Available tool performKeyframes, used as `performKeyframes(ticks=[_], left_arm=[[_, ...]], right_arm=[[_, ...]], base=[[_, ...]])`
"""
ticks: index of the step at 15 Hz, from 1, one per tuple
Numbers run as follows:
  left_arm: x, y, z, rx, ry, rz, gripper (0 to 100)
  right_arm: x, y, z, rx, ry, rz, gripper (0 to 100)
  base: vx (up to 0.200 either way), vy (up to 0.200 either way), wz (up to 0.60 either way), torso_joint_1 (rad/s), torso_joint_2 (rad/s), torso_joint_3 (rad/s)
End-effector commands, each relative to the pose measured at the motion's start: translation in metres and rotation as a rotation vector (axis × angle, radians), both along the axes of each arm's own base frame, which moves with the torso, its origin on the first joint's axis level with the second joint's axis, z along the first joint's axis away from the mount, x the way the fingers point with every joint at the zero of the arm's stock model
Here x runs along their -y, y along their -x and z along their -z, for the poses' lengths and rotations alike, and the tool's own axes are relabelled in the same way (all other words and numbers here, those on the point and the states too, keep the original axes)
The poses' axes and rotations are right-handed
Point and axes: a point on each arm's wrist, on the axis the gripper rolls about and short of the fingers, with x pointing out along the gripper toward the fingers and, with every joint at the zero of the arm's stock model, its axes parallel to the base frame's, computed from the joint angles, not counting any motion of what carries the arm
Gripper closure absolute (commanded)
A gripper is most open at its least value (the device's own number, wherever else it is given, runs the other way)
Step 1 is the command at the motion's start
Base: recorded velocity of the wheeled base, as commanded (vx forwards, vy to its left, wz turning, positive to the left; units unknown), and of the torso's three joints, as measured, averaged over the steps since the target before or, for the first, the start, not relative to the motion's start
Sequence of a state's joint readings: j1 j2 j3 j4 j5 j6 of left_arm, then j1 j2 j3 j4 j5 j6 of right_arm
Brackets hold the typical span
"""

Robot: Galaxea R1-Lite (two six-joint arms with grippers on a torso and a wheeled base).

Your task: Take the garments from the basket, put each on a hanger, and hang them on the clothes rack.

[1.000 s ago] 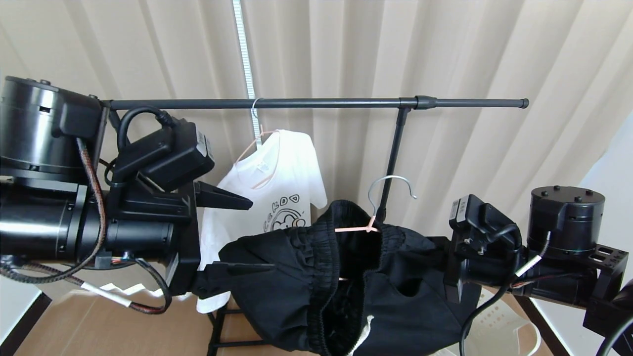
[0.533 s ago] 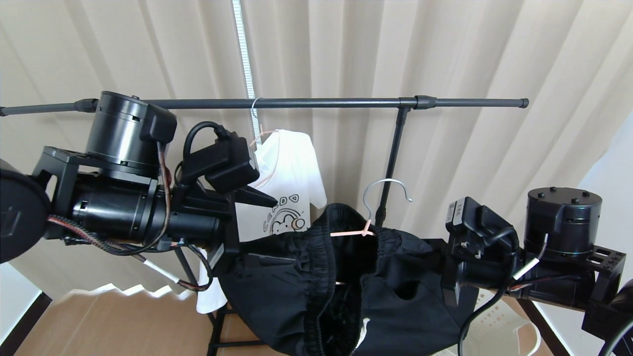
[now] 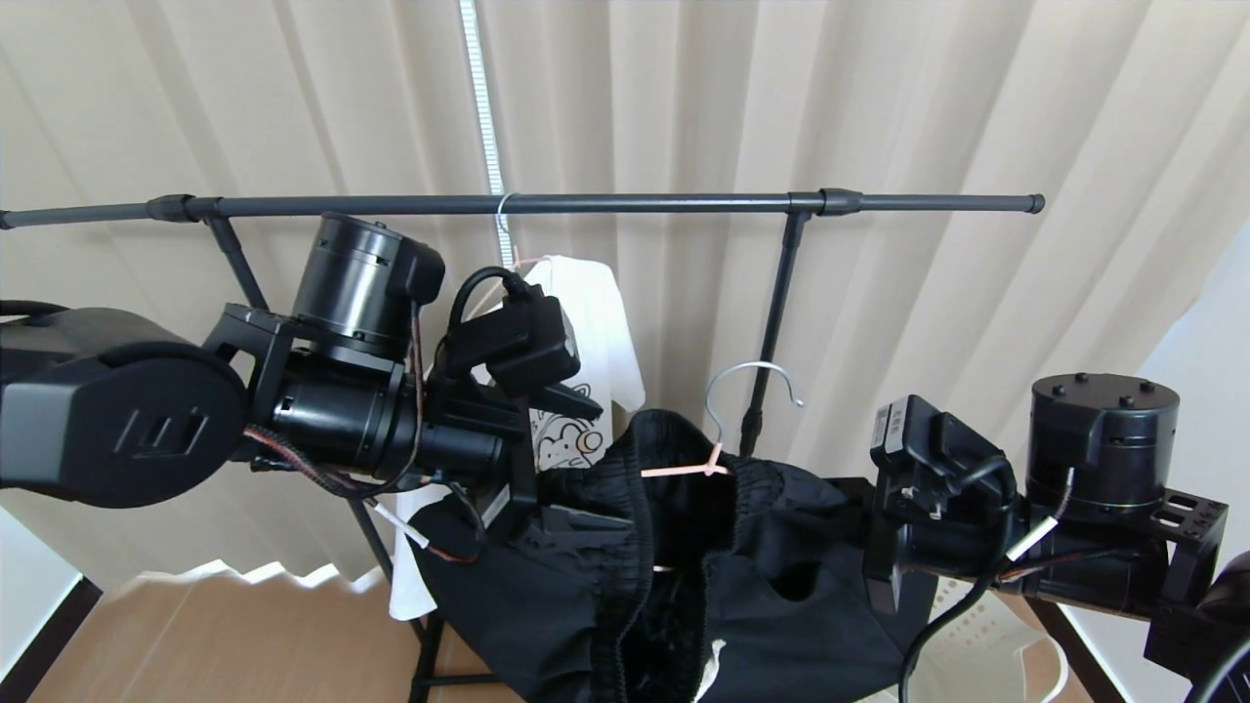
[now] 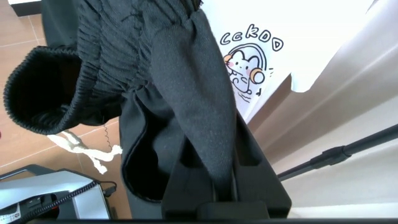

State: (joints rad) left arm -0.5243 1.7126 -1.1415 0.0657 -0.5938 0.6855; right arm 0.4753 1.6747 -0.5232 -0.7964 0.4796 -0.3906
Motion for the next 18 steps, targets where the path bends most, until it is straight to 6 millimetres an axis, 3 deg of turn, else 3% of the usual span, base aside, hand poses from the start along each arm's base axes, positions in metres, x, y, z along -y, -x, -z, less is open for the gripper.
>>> performKeyframes(ticks=[1, 18], left_arm=[[0.007, -0.005, 0.010, -0.026, -0.019, 0.009, 0], [0.005, -0.006, 0.028, -0.075, -0.056, -0.008, 0]], right_arm=[[0.000, 0.000, 0.000, 0.000, 0.001, -0.001, 100], [-0.005, 0.004, -0.007, 0.024, -0.017, -0.024, 100]], base=[[0.000, 0.000, 0.00, 0.000, 0.00, 0.000], [0.000, 0.000, 0.00, 0.000, 0.00, 0.000]])
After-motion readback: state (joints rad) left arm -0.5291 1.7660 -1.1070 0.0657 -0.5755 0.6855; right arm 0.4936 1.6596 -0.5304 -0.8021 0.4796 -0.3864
